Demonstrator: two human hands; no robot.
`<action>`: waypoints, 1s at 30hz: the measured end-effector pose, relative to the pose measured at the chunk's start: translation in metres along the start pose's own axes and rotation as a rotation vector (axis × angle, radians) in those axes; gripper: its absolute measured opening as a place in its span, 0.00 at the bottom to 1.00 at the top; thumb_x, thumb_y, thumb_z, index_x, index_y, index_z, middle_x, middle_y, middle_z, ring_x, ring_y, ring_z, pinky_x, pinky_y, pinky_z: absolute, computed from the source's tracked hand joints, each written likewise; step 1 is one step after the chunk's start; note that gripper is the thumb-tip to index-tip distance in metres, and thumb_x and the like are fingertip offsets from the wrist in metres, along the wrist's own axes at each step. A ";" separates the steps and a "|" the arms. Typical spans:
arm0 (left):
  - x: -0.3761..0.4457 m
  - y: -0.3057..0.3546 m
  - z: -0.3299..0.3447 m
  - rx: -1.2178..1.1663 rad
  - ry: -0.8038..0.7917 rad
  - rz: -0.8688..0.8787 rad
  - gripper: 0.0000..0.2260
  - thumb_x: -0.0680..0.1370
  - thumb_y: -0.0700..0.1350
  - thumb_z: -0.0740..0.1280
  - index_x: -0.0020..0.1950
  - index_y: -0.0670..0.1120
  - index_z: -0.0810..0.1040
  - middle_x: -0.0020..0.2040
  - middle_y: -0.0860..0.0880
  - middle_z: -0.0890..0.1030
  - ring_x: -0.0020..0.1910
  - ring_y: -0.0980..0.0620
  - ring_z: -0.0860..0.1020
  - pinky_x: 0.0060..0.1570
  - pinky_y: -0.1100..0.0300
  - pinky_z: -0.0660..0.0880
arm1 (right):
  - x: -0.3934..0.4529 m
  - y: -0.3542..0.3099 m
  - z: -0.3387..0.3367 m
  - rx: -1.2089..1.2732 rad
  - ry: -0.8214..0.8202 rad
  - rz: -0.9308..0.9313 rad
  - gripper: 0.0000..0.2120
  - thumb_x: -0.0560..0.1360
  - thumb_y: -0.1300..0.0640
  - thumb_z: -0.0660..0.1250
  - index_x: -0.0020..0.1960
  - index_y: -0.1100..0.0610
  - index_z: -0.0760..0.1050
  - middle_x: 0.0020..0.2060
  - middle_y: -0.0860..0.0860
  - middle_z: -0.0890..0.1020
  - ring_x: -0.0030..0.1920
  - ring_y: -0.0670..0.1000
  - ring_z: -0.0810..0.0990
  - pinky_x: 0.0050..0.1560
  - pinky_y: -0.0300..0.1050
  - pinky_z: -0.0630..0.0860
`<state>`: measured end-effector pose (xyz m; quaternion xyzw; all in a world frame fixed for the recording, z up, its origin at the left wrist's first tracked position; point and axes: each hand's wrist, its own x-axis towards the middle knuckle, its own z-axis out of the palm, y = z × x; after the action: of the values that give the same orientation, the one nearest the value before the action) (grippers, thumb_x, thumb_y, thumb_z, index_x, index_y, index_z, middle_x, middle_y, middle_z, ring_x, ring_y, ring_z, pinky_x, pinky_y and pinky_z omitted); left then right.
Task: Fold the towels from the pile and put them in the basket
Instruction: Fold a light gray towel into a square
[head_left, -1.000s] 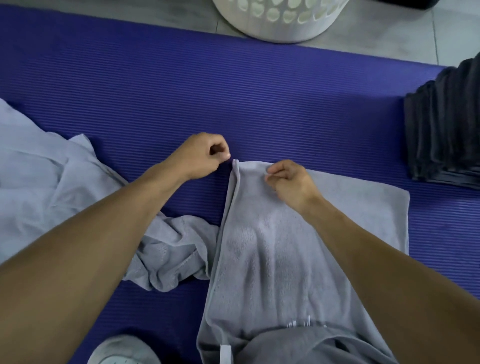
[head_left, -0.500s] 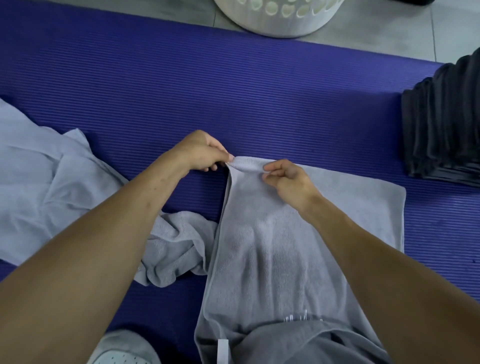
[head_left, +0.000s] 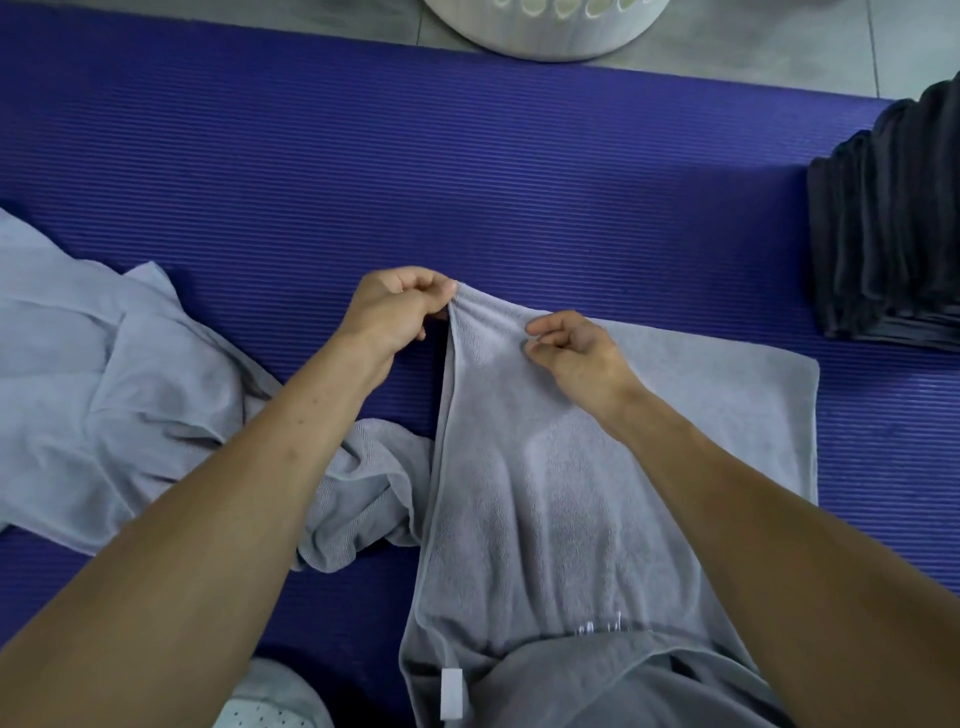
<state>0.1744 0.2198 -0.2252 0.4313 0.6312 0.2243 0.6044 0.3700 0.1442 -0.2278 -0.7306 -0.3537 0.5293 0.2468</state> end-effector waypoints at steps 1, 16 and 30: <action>-0.001 -0.002 -0.001 0.001 0.003 0.007 0.02 0.78 0.44 0.70 0.46 0.48 0.83 0.44 0.54 0.84 0.41 0.60 0.81 0.35 0.65 0.72 | 0.000 0.000 0.000 -0.005 -0.003 -0.004 0.09 0.79 0.57 0.67 0.59 0.53 0.77 0.42 0.44 0.76 0.43 0.42 0.75 0.39 0.28 0.69; -0.041 -0.012 0.051 0.518 0.058 0.562 0.04 0.77 0.44 0.70 0.50 0.49 0.82 0.46 0.55 0.81 0.42 0.57 0.78 0.47 0.59 0.76 | -0.041 0.013 -0.062 -0.331 -0.037 -0.147 0.09 0.75 0.67 0.64 0.43 0.55 0.79 0.37 0.46 0.81 0.37 0.45 0.78 0.42 0.36 0.75; -0.085 -0.011 0.229 1.446 -0.378 0.401 0.31 0.81 0.54 0.62 0.79 0.64 0.49 0.80 0.49 0.37 0.78 0.41 0.40 0.71 0.35 0.50 | -0.031 0.119 -0.252 -0.044 0.406 0.094 0.15 0.79 0.52 0.67 0.63 0.56 0.75 0.52 0.53 0.80 0.50 0.52 0.78 0.49 0.42 0.74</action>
<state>0.3818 0.0902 -0.2248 0.8558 0.4168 -0.2156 0.2179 0.6332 0.0484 -0.2166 -0.8431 -0.2737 0.3745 0.2720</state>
